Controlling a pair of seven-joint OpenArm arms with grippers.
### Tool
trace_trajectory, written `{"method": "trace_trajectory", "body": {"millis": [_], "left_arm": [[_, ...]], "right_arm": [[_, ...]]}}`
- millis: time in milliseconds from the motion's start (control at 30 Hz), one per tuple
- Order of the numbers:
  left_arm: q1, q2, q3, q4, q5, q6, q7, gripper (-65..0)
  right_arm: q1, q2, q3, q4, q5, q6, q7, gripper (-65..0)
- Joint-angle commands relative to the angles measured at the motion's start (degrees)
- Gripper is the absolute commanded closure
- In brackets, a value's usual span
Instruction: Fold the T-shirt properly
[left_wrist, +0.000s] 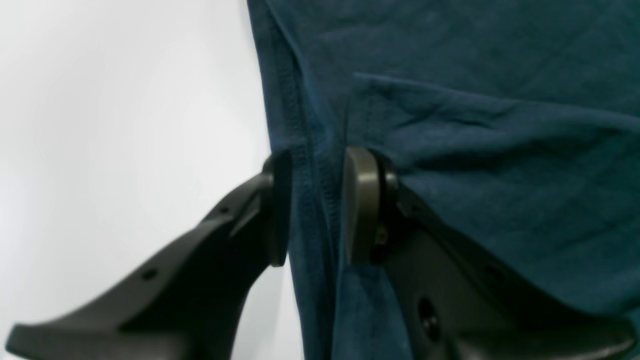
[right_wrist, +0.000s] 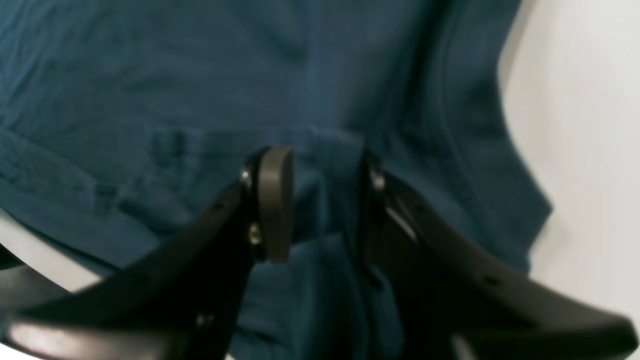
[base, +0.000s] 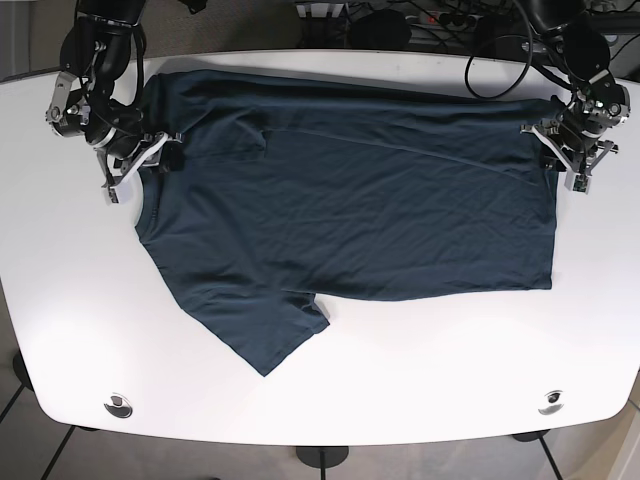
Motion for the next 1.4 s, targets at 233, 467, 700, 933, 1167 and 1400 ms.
{"method": "trace_trajectory", "body": {"millis": [233,467,700,933,1167,1400], "left_arm": [[-0.4,-1.0,-0.2,0.9,-0.5,0.1,-0.8,-15.1],[-0.4,-1.0,-0.2,0.9,-0.5,0.1,-0.8,-15.1],[-0.4,-1.0,-0.2,0.9,-0.5,0.1,-0.8,-15.1],[0.7,-1.1,-0.2,0.9,-0.6,0.1,-0.9,-15.1],[0.7,-1.1,-0.2,1.0,-0.7,0.1,-0.9,-15.1],[0.8,-0.8,-0.3,6.2,-0.8,0.1,2.1,-15.8]], "right_arm": [[0.3,0.7,0.3,1.3,0.7,0.44,0.5,-3.0],[0.3,0.5,0.3,-0.1,1.2,0.44,0.8,-1.6],[2.3,0.4,0.4,7.3,0.7,0.44,1.2,-1.6],[8.2,0.9,0.4,3.5,0.6,-0.79,1.5,-1.7],[10.3,1.0,0.3,0.0,0.6,-3.43,1.5,-10.1],[2.1,3.3,0.9,10.5,0.8,-4.39,1.4,-34.1]]}}
